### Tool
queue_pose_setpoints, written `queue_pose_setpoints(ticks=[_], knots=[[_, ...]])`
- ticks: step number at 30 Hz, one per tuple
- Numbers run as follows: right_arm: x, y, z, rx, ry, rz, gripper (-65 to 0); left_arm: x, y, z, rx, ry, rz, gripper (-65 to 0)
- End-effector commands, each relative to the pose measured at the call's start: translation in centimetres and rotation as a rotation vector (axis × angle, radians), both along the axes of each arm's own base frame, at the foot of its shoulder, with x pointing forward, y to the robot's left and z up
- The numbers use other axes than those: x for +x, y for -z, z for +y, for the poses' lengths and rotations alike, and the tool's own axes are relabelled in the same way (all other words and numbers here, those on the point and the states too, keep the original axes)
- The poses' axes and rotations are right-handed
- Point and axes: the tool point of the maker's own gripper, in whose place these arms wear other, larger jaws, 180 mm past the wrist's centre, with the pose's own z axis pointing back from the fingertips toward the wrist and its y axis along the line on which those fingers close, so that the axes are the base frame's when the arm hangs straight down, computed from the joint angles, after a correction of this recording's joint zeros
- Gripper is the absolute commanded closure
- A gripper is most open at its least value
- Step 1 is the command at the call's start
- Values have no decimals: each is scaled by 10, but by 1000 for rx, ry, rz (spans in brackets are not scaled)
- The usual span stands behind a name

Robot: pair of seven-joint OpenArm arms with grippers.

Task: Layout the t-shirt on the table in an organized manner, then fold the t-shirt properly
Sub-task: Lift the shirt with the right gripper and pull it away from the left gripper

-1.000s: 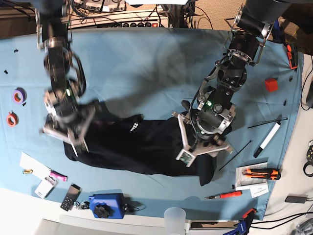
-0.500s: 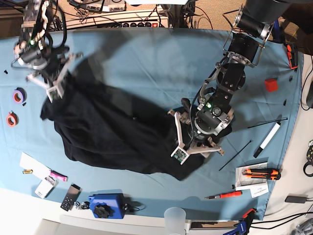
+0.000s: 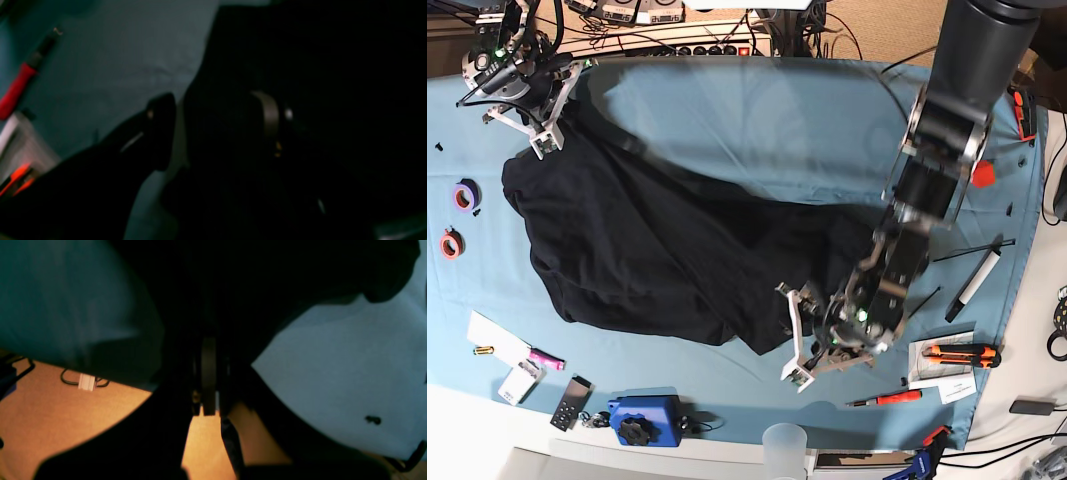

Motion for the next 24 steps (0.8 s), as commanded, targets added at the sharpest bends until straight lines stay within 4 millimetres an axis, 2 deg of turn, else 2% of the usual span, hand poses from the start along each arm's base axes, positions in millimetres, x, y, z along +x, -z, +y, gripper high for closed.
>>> queue_pose_setpoints(ticks=[1,5,12,15,20,24], knots=[[4,-7,-3,-20,-12,-19,0,15,-20,-6,-24,6,-35,-348],[4,-7,-3,-20,-12,-19,0,21,-1,-6,-21,-11,35,-348],[3,-7,-4,-22,-11,-17,0,21,14,3,5,-40,48,-339],[3,-6,-4,-22,-11,-17,0,18,25,14,39,-97,72,-247],[4,-7,-4,-21,-11,-20,0,3,41,18,74,-97,142,0],[5,-7,-3,-18,-14,-29,0,3,39,20,86,-99,148,0]])
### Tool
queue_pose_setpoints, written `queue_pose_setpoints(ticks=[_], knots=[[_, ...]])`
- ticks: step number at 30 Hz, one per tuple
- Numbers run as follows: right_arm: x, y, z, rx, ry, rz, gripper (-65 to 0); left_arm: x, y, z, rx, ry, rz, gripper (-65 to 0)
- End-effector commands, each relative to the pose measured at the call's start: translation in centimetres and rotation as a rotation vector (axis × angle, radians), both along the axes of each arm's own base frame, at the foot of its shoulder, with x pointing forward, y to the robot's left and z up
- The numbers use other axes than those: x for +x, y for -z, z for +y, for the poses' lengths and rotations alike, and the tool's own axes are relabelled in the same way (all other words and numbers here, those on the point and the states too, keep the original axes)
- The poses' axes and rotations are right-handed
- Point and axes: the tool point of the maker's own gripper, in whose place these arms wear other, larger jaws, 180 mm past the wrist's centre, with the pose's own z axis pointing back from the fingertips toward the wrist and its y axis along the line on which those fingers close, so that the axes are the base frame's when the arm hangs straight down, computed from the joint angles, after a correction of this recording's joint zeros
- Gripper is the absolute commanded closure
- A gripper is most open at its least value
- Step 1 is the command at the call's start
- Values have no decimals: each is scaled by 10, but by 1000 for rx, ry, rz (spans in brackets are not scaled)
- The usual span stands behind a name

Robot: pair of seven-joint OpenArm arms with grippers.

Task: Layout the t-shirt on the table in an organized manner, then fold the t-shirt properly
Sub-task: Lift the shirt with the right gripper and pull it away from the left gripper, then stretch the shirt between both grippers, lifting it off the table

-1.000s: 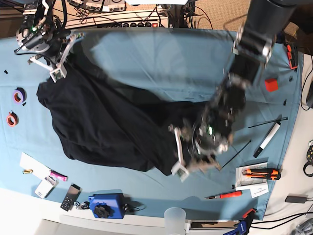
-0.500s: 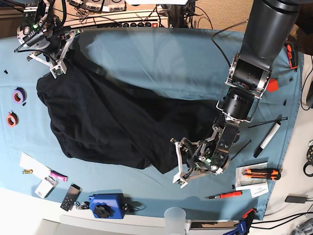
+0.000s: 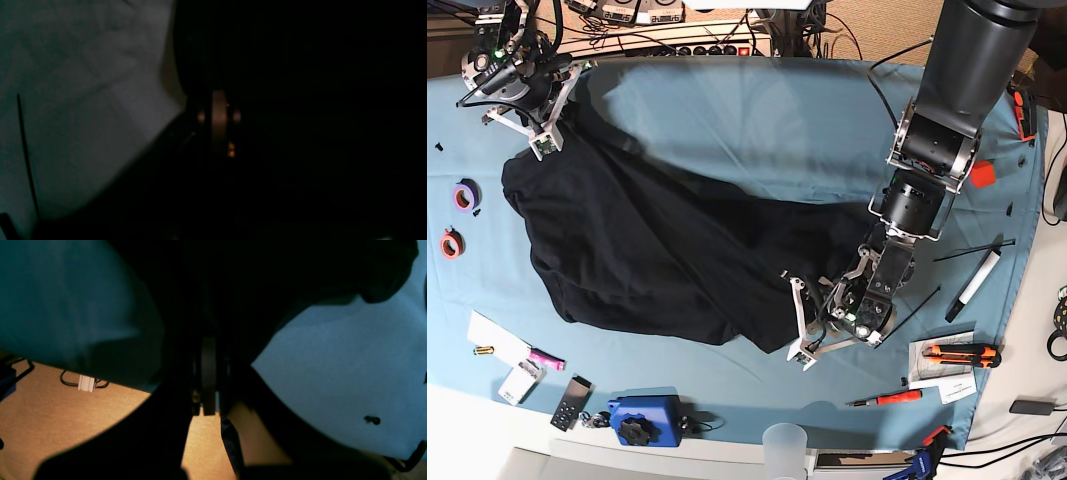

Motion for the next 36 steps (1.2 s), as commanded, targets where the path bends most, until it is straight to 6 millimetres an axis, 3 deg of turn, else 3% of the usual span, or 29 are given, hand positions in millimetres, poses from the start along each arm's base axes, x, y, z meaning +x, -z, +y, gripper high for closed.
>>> queue_pose_setpoints(ticks=[1,4,8,14,17,21,27,36], knots=[[5,-8,-3,-20,-14,-28,0,15,-24,0,10,1,-39,0],[12,-11,-3,-18,-16,-52,0,20,-40,5,48,-20,-33,0],[26,-18,-2,-15,-18,-97,0,30,-79,7,38,-76,-49,0],[43,-28,-1,-9,-21,-157,0,14,-114,-13,-46,-14,-28,0],[45,-29,0,-6,-23,-167,0,6,-112,-6,-38,-8,-45,0],[45,-29,0,-7,-24,-167,0,-15,-95,10,-16,-7,-42,0],[45,-29,0,-6,-23,-167,0,-66,-62,37,25,3,-43,0],[45,-29,0,-6,-23,-167,0,-136,-51,74,-114,-145,-72,0]])
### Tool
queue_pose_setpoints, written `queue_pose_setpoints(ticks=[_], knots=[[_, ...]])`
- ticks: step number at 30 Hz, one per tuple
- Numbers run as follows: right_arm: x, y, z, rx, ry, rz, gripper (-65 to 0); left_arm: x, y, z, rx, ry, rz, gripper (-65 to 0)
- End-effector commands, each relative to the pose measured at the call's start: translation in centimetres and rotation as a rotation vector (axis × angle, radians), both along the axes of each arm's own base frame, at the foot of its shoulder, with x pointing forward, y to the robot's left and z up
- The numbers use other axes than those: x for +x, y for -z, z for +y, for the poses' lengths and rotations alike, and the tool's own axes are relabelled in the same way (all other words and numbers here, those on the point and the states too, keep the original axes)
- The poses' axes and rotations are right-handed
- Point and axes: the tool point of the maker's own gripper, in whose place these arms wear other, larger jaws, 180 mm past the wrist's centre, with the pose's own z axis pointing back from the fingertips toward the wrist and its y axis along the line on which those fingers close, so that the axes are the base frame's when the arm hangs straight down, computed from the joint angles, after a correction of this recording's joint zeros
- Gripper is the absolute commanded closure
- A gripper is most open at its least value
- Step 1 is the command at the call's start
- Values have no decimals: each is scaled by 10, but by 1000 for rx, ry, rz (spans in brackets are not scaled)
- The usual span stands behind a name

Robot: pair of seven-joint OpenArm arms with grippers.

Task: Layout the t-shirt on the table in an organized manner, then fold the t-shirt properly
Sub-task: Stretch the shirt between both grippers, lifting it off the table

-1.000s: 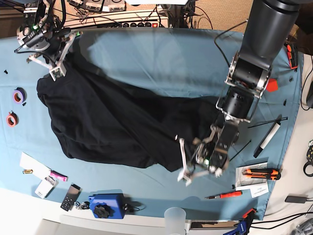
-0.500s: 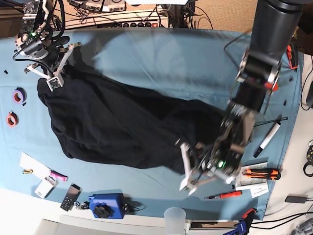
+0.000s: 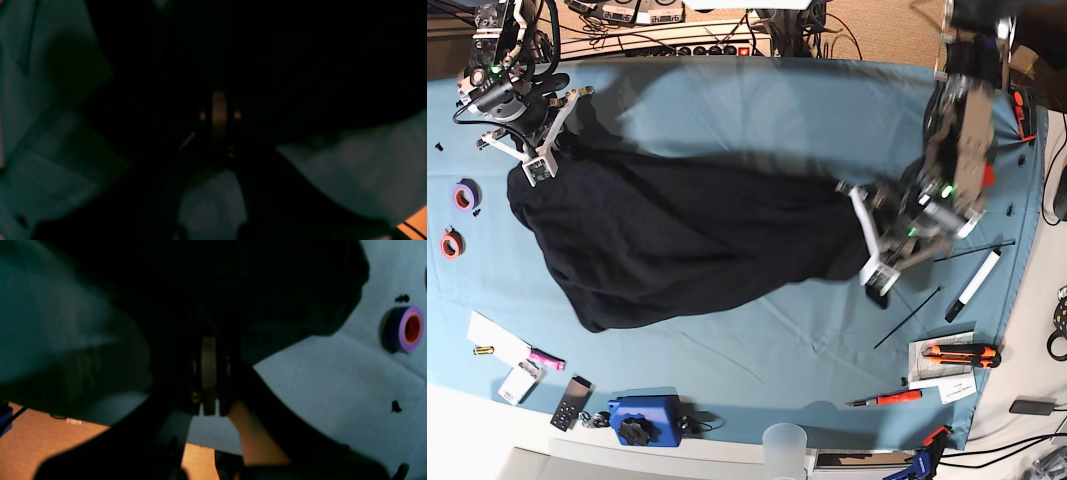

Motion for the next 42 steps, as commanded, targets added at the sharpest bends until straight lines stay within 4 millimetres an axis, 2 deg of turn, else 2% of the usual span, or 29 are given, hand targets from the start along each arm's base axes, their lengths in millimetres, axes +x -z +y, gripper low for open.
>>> queue_pose_setpoints(ticks=[1,3,6,8,10,15,17,19,24,27,29,31,33,37,40,42], knots=[[6,-9,-2,-12,-14,-32,0,2,-7,3,-14,-5,-26,0],[6,-9,-2,-12,-14,-32,0,-13,4,5,-30,10,10,-20],[6,-9,-2,-12,-14,-33,0,-21,9,2,-40,25,25,-225],[6,-9,-2,-13,-14,-31,0,-13,1,0,-56,26,-14,-304],[6,-9,-2,-13,-14,-31,0,2,-18,-4,-73,26,-90,-316],[5,-9,-2,-12,-13,-30,0,47,-90,-16,-134,49,-363,-316],[5,-8,-2,-14,-13,-28,0,61,-100,-16,-137,52,-397,-315],[5,-8,-2,-14,-13,-28,0,73,-91,-17,-130,54,-364,-316],[5,-8,-2,-14,-13,-28,0,91,-27,-32,-55,152,-155,-316],[4,-8,-2,-16,-11,-22,0,96,-3,-38,8,196,-70,-326],[4,-8,-2,-16,-11,-21,0,100,9,-33,75,193,-38,-341],[3,-7,-3,-17,-10,-18,0,106,20,-17,159,142,-21,-344],[2,-7,-4,-21,-7,-9,0,101,29,-7,206,125,22,-344],[2,-7,-4,-21,-7,-9,0,71,44,0,227,134,215,-344],[3,-7,-3,-20,-8,-12,0,55,48,-7,196,185,292,-343],[3,-7,-3,-20,-8,-12,0,52,46,-16,156,221,296,-307]])
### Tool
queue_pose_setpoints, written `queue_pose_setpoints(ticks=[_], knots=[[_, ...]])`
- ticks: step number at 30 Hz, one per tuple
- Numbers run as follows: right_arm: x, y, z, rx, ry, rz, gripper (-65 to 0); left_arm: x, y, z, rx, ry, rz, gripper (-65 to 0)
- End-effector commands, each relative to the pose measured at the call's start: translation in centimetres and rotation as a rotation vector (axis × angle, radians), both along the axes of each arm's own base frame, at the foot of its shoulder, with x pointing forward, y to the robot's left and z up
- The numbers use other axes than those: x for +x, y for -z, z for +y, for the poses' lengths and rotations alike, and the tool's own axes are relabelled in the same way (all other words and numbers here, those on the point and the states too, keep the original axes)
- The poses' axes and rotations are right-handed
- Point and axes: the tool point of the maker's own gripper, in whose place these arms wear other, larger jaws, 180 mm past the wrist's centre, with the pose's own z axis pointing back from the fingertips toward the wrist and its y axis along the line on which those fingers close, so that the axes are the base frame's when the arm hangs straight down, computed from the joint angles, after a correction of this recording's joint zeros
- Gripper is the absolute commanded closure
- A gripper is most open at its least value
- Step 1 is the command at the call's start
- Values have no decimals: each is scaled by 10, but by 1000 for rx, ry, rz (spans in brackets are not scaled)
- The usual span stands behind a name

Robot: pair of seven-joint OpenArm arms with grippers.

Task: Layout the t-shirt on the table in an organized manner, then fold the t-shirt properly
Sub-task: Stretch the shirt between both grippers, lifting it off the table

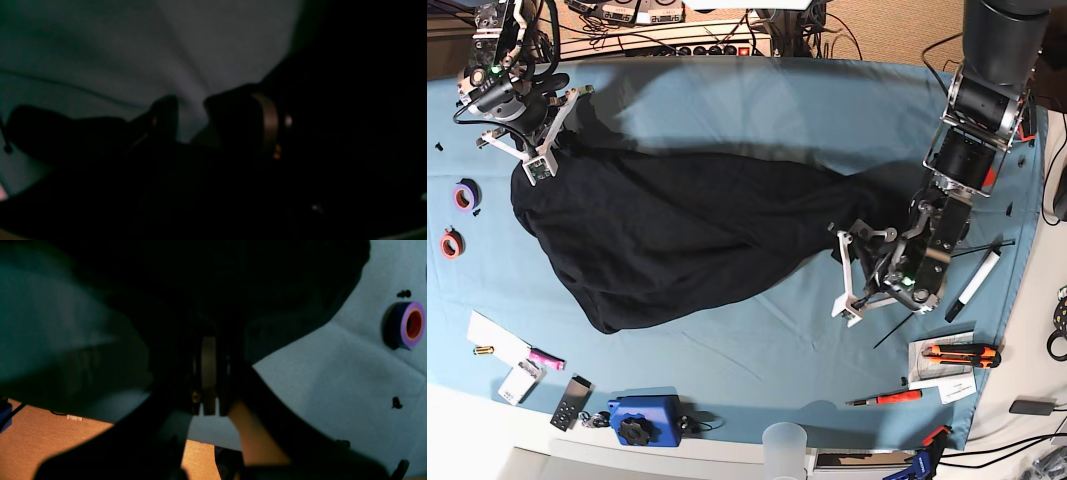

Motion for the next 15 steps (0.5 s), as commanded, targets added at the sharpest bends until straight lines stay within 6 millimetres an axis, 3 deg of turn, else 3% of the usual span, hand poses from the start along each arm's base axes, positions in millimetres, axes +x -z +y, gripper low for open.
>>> queue_pose_setpoints(ticks=[1,5,10,15], knots=[[5,-8,-2,-14,-13,-29,0,-4,-4,-5,-22,22,29,-264],[5,-8,-2,-14,-13,-29,0,-6,-5,-12,-60,20,41,0],[8,-10,0,-7,-19,-49,0,0,-14,-13,-60,28,16,0],[9,-11,0,-6,-20,-53,0,31,-54,-15,-36,32,-108,0]])
